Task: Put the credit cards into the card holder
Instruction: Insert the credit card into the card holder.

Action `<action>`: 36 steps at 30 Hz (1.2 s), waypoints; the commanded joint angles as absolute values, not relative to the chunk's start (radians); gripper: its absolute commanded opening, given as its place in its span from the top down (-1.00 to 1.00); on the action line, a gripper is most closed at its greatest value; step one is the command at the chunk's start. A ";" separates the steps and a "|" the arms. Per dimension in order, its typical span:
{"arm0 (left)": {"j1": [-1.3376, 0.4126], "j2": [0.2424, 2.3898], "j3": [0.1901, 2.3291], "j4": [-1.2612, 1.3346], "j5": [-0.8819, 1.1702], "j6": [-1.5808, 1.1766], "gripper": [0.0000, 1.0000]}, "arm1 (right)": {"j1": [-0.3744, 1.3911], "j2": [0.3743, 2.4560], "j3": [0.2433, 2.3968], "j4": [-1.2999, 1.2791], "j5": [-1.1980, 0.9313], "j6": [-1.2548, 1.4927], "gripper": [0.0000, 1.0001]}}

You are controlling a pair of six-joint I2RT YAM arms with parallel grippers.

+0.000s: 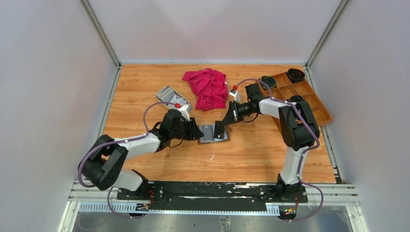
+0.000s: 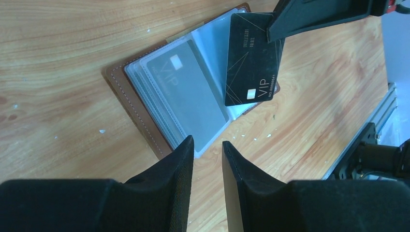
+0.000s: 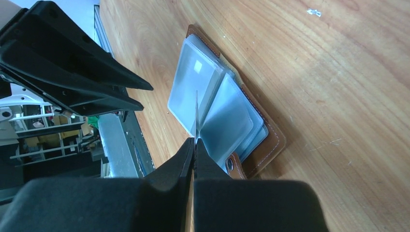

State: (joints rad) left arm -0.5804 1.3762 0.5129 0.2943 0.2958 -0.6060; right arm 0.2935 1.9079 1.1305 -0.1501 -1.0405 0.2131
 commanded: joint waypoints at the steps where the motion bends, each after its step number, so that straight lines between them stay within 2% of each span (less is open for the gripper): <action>1: -0.593 1.436 0.551 0.341 0.311 -0.563 0.36 | 0.295 1.928 1.153 -0.178 -1.087 0.224 1.00; 22: -0.593 1.518 0.516 0.339 0.260 -0.537 0.43 | 0.321 1.984 1.159 -0.190 -1.041 0.230 1.00; 36: -0.593 1.542 0.515 0.339 0.265 -0.528 0.43 | 0.352 1.986 1.198 -0.290 -0.892 0.127 1.00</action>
